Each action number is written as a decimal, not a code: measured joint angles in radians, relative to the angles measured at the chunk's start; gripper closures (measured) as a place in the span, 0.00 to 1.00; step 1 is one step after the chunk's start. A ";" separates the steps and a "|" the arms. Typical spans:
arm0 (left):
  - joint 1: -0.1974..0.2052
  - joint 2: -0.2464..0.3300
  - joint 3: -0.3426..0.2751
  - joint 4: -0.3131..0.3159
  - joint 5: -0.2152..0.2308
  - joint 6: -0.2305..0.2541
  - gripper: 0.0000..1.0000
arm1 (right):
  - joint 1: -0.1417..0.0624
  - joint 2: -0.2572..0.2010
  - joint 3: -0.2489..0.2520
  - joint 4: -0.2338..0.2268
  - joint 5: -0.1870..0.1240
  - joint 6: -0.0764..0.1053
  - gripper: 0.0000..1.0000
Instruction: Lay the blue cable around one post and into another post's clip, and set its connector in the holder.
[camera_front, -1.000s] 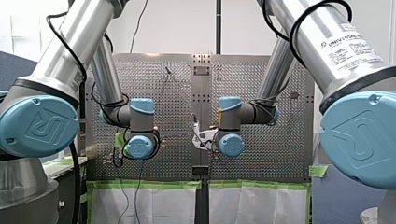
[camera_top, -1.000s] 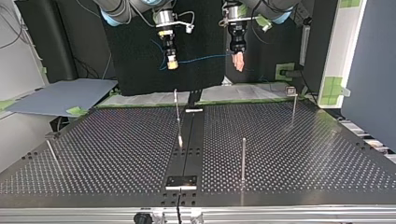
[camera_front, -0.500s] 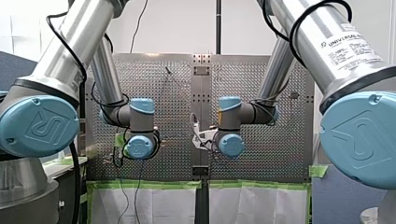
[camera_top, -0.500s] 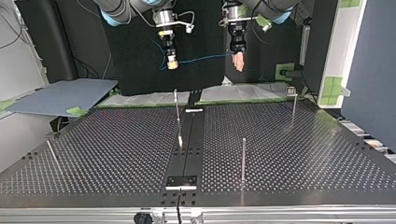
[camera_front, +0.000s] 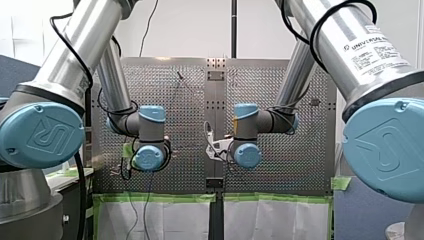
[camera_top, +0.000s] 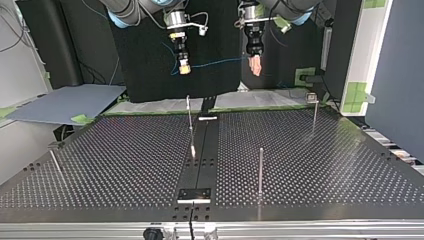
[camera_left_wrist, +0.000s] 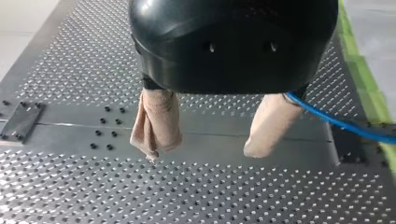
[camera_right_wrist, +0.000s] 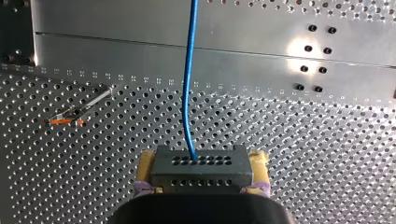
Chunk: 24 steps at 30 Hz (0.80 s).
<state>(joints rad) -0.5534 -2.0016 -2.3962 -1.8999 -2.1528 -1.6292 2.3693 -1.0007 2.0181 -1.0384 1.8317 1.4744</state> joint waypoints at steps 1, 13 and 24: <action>-0.003 -0.005 -0.001 -0.001 0.000 0.000 0.00 | 0.000 0.000 0.000 0.000 0.000 0.000 1.00; -0.013 -0.036 -0.003 -0.004 0.000 -0.001 0.00 | 0.000 0.000 0.000 0.001 0.000 0.000 1.00; -0.013 -0.036 -0.003 -0.004 0.000 -0.001 0.00 | 0.003 0.004 0.004 0.006 -0.004 0.004 1.00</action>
<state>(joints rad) -0.5664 -2.0376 -2.3988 -1.9039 -2.1528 -1.6306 2.3724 -0.9970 2.0226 -1.0328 1.8276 1.4789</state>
